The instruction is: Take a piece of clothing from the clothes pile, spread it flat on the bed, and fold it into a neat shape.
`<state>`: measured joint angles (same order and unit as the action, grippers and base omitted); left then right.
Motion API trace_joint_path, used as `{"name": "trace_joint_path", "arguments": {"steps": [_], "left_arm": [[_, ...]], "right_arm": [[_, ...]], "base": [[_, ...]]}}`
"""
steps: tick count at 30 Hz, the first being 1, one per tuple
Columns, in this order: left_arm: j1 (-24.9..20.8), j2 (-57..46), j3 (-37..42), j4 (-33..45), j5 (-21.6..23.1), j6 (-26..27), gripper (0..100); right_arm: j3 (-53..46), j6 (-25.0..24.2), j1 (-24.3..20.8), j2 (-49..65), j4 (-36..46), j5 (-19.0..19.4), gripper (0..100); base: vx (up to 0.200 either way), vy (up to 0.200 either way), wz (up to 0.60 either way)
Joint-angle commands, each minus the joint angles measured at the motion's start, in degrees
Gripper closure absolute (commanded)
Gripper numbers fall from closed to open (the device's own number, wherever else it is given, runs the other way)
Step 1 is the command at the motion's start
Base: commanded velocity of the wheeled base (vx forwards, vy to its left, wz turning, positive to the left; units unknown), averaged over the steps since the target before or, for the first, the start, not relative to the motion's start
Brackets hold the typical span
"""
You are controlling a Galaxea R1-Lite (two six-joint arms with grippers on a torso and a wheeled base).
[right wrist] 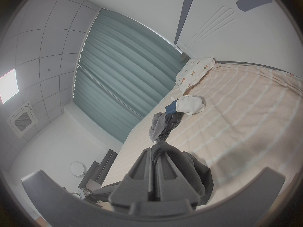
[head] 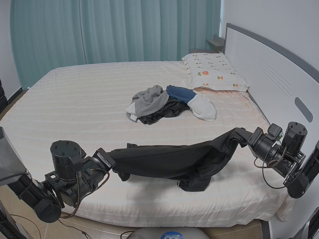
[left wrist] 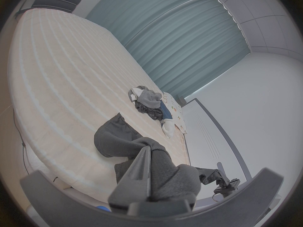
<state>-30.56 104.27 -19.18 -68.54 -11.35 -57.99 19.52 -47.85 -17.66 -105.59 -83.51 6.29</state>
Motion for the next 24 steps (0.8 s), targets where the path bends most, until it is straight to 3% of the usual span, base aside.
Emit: {"name": "trace_joint_path", "arguments": {"steps": [1, 6, 14, 16, 24], "left_arm": [[0.0, 0.0, -0.1, 0.0, 0.0, 0.0, 100], [0.0, -0.5, -0.1, 0.1, -0.2, 0.3, 100], [0.0, -0.7, 0.0, 0.1, -0.2, 0.6, 100], [0.0, -1.5, 0.2, 0.1, -0.2, 0.7, 100], [-0.2, -1.9, 0.3, 0.1, -0.2, 0.7, 100]], "right_arm": [[0.2, 0.0, -0.2, -0.4, 0.0, -0.1, 100], [0.7, 0.3, -2.1, -0.8, 0.0, -4.5, 100], [2.2, 1.9, -3.4, -3.2, -0.6, -7.9, 100], [3.2, 2.0, -3.3, -4.5, -3.6, -10.2, 100], [3.3, 2.8, -3.5, -7.5, -6.0, -12.0, 100]], "base": [[0.000, 0.200, 0.00], [0.000, 0.200, 0.00], [0.000, 0.200, 0.00], [0.000, 0.200, 0.00], [0.000, 0.200, 0.00]]}}
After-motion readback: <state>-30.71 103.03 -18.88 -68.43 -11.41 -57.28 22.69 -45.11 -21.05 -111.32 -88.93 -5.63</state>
